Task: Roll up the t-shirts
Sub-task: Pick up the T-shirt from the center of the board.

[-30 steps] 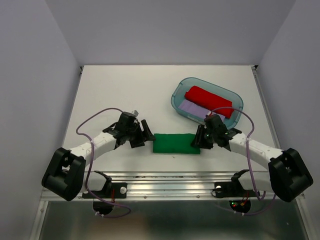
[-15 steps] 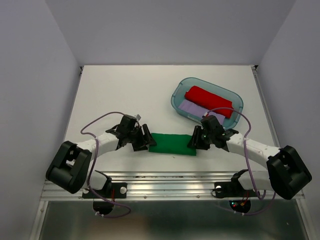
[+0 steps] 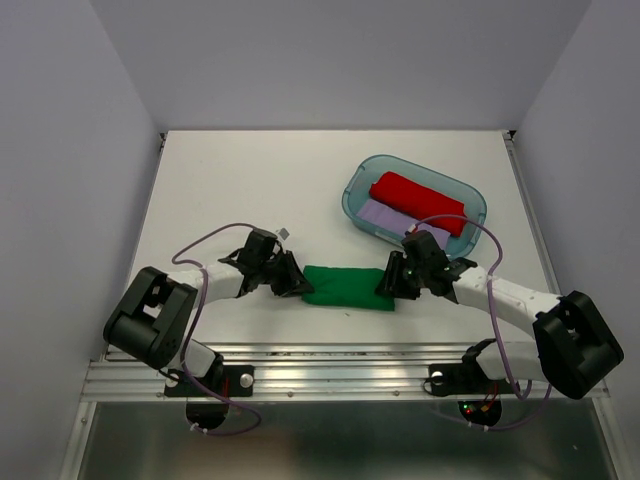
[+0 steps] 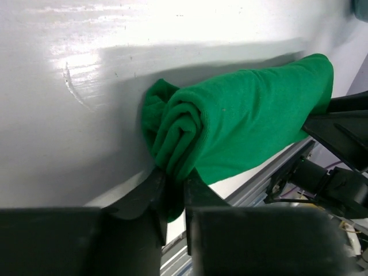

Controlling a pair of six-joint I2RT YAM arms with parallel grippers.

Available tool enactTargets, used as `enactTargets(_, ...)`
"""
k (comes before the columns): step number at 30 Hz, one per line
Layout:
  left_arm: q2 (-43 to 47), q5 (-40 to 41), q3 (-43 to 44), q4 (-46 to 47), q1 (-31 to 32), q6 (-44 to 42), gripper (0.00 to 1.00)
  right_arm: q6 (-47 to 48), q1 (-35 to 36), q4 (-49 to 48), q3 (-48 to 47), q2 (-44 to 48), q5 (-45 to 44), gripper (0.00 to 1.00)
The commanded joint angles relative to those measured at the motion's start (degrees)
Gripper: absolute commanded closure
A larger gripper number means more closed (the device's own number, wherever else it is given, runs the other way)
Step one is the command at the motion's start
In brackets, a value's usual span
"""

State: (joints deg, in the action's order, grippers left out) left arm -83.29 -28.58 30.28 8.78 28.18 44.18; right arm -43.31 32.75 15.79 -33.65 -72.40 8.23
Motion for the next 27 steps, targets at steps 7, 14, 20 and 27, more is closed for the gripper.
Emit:
enactTargets(7,2.7,-2.5,1.9,-0.9,0.5,0.8,1.0,-0.5,0.5,-0.5,0.0,2.3,-1.1,0.52)
enactTargets(14,4.5,3.8,7.5,-11.8,0.5,-4.2,1.0,-0.9,0.5,7.8,-3.4,8.0,-7.0,0.13)
enactTargets(20,3.7,4.2,9.0,-14.5,0.6,-6.9,1.0,-4.9,0.5,5.7,-0.8,8.4,-3.9,0.04)
enactTargets(27,3.0,3.7,9.0,-14.4,0.5,-8.0,1.0,-12.1,0.5,-5.1,6.6,7.5,-1.4,0.11)
